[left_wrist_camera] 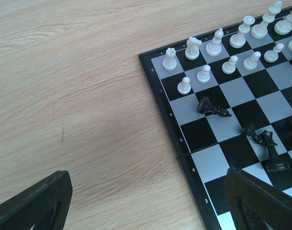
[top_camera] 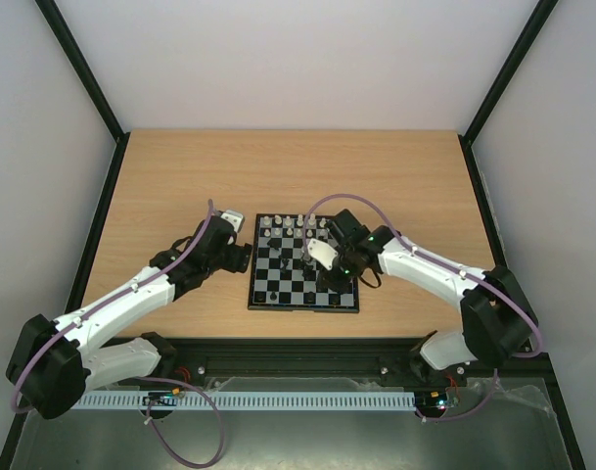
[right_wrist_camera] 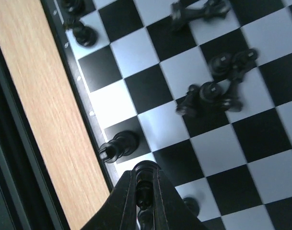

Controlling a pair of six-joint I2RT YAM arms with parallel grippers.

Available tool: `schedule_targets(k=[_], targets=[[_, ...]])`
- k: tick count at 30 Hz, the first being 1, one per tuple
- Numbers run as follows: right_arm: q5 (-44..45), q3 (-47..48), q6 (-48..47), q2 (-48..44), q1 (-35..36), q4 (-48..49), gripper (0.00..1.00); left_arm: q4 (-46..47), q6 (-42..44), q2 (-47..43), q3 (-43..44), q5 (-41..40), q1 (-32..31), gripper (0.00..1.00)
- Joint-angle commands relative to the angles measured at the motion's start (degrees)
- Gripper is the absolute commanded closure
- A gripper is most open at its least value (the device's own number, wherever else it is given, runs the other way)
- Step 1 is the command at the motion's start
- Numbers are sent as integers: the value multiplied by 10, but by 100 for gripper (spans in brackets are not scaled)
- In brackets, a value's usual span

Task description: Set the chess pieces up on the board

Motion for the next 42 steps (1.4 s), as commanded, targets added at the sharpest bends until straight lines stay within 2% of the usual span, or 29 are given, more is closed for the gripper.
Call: schedule_targets(k=[1,30,38,42], targets=[[-19,-25,-23,0,13,-19,94,-12,4,6,14,3,6,10],[-21,-50,-25,47,29,2,90,-12,4,6,15,9,9,10],[-22,-38,-21,29,30,-10,73,-13,4,6,15,10,9,10],[-39,-19,-28,-21,23,-19,68,-13,3,6,14,9,9,10]])
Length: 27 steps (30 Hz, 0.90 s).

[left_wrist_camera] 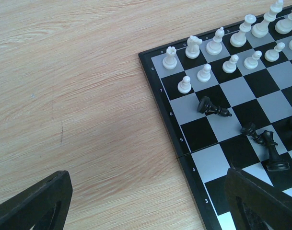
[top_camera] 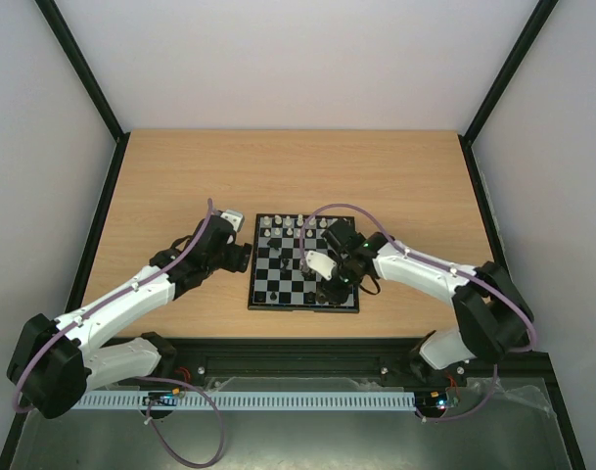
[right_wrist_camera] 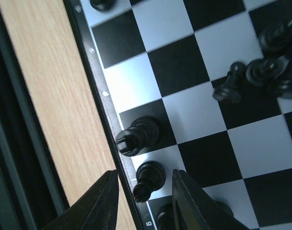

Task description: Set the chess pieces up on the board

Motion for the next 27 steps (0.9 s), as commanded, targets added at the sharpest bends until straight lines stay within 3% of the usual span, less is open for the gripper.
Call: schedule_targets(k=[1,7,16,27], targets=[[-25,31,-10,-64,-8,-35,67,-13,3,3,14,1,4,10],[-39,110,-8,-50,-82,-80,68,-14,3,0,15,-1,4,10],[60,119,39,30,-105,-11,76,-15,2,-5,15,-4,4,10],[120,156,55,130,-105,2,69,-15,2,-7,15,-1,5,10]])
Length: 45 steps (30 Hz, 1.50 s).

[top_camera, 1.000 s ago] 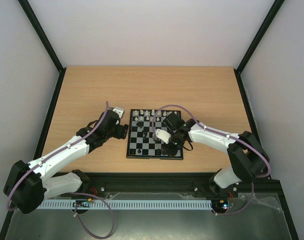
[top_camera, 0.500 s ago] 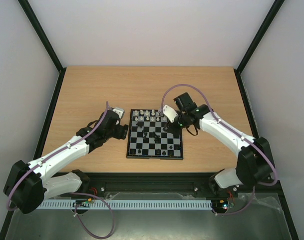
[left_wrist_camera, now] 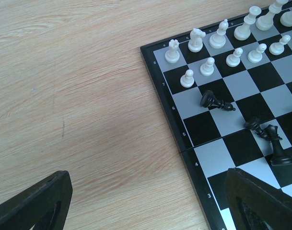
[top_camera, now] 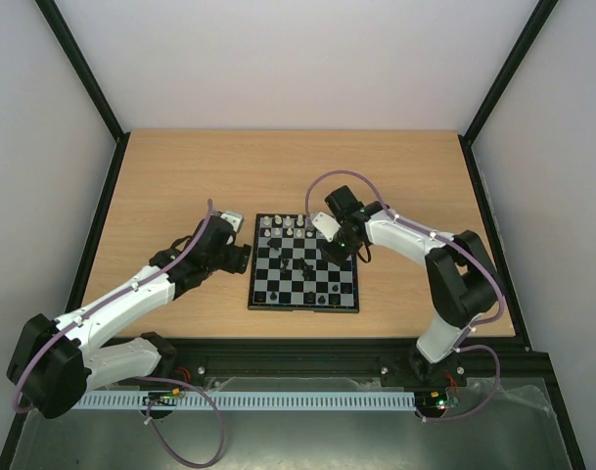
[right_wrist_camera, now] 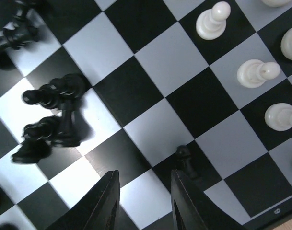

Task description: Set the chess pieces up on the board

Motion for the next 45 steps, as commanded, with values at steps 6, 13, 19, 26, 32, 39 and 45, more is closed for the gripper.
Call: schedule_targets(k=[6,13,19,26,32,39,45], targets=[[37,33,4,45,-3,6,69,-4,2,-7,15,2,4,10],[46,38,-12,69,-9,15,69,-4,2,-7,14,3,4,10],[48,42,-17,83,-18,15,69,-4,2,-7,15,4,4,10],[46,34,-19,81,-19,15,72,-4,3,-6,15,7,4,10],[27,43,-12,65,-19,8,72,-4,3,-8,15,7,4,10],[-17,48,-10,82,-19,0,72,-5,3,-9,14,7,4,10],[-20,36,-7,86,-19,5,72,-4,2,-8,15,7,4,10]])
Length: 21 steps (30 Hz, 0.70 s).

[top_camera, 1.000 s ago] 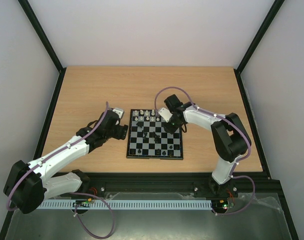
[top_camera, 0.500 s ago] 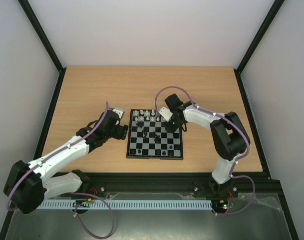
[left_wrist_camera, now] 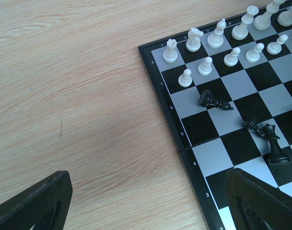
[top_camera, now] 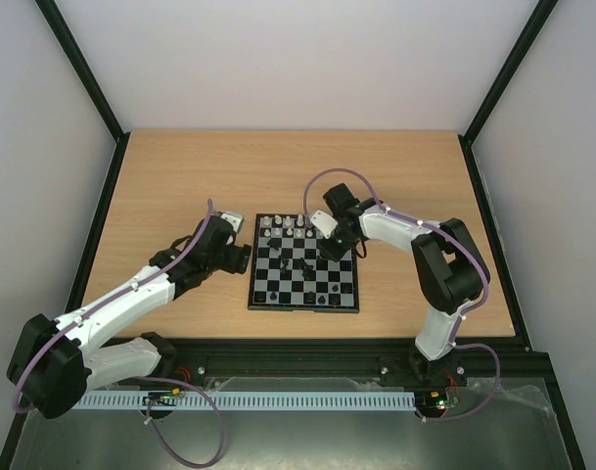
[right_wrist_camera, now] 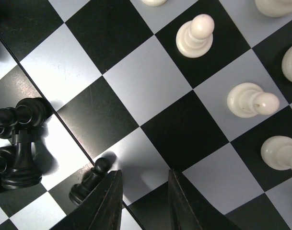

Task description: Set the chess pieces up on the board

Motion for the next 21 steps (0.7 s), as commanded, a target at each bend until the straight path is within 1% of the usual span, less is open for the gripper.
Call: schedule_targets(k=[1,7,12,18,21], targets=[[-14,4,5,8,-4,-22,72,-5,2,-7,15,3,3,10],[-7,13,16,7,-4,-26,72,-5,2,-6,15,5,3,10],[3,45,66,7,-4,-39,71,-4,2,-5,15,5,3,10],[-48,76,95,11,-3,-70,71,-4,2,-5,14,5,3,10],[-49,76,90,21,2,-88,68,-4,2,-5,15,6,4,10]])
